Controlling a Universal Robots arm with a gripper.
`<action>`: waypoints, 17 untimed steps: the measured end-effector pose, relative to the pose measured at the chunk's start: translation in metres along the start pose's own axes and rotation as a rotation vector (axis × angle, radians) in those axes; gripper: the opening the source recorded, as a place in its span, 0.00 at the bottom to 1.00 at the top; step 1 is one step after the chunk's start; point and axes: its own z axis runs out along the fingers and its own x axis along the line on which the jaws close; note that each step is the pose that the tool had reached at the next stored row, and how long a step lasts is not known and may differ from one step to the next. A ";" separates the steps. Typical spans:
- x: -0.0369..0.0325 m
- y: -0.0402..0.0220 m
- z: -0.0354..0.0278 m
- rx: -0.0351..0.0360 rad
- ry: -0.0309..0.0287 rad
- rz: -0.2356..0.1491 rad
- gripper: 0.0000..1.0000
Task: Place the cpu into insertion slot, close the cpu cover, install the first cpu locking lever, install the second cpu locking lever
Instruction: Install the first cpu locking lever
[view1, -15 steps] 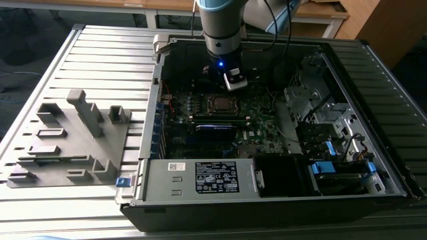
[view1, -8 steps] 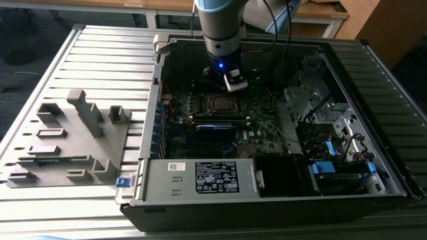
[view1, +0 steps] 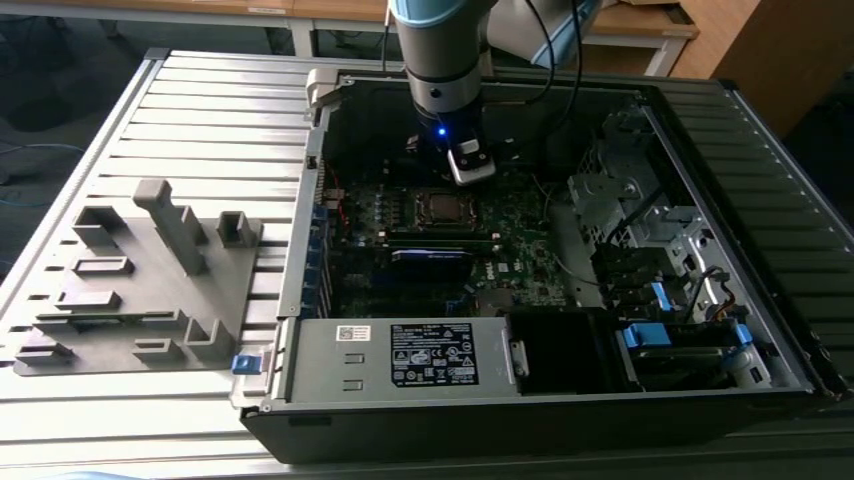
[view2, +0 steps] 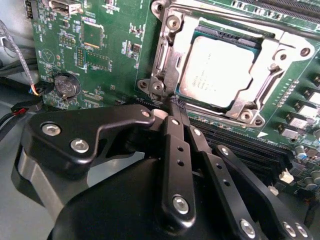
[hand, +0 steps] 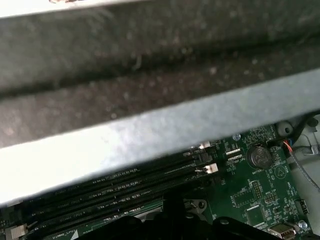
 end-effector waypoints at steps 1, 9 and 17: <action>0.0000 0.0000 0.0000 0.0000 0.0000 0.000 0.11; 0.0000 0.0026 -0.0022 -0.0014 -0.0004 0.000 0.11; -0.0001 0.0032 -0.0035 -0.0002 -0.0001 0.000 0.11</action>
